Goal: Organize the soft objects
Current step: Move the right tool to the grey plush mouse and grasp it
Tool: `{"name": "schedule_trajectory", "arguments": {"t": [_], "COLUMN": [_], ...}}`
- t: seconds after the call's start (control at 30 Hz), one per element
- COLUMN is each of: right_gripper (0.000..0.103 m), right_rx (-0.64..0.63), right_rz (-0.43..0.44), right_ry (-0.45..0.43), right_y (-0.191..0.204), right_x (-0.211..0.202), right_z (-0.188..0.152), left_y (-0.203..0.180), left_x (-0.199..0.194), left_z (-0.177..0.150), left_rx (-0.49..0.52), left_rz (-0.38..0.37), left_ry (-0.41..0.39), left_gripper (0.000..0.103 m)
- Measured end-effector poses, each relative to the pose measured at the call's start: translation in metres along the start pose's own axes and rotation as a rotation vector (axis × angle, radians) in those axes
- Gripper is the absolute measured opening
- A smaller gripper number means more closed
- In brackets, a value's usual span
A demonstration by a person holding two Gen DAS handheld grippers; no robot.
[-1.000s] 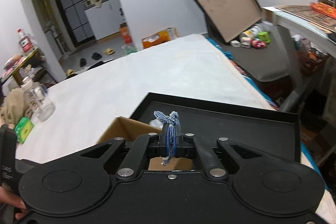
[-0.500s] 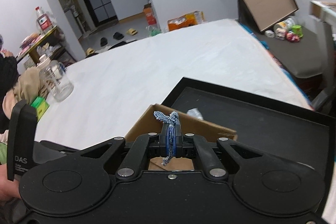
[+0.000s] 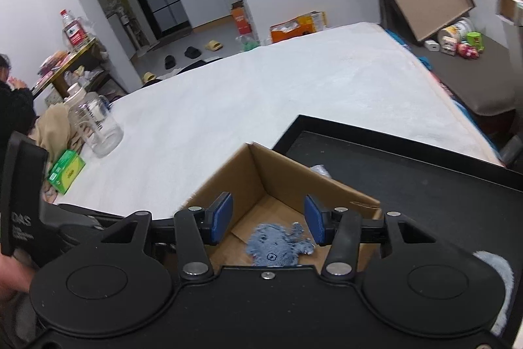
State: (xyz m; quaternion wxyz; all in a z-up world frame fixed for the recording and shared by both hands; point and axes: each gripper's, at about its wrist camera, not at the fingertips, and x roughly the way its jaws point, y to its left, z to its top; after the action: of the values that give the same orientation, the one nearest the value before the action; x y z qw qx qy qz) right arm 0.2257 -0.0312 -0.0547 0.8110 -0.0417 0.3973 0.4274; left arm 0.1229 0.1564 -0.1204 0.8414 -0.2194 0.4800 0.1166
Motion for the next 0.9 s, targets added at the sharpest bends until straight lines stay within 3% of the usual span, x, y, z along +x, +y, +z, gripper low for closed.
{"name": "schedule_trajectory", "arguments": {"t": [0.4, 0.7, 0.9], "right_gripper": [0.049, 0.049, 0.049], "right_rx": [0.066, 0.158, 0.139], "right_rz": [-0.1, -0.177, -0.191], "right_ry": [-0.074, -0.044, -0.036], "right_y": [-0.033, -0.065, -0.07], "right_x": [-0.031, -0.032, -0.033], "right_z": [-0.007, -0.031, -0.037], "left_y": [0.007, 0.019, 0.026], "left_x": [-0.021, -0.03, -0.033], "left_z": [0.012, 0.016, 0.022], "left_rx": [-0.026, -0.072, -0.104], "left_rz": [0.035, 0.103, 0.155], "left_ry": [-0.073, -0.122, -0.153], "left_gripper": [0.018, 0.018, 0.018]}}
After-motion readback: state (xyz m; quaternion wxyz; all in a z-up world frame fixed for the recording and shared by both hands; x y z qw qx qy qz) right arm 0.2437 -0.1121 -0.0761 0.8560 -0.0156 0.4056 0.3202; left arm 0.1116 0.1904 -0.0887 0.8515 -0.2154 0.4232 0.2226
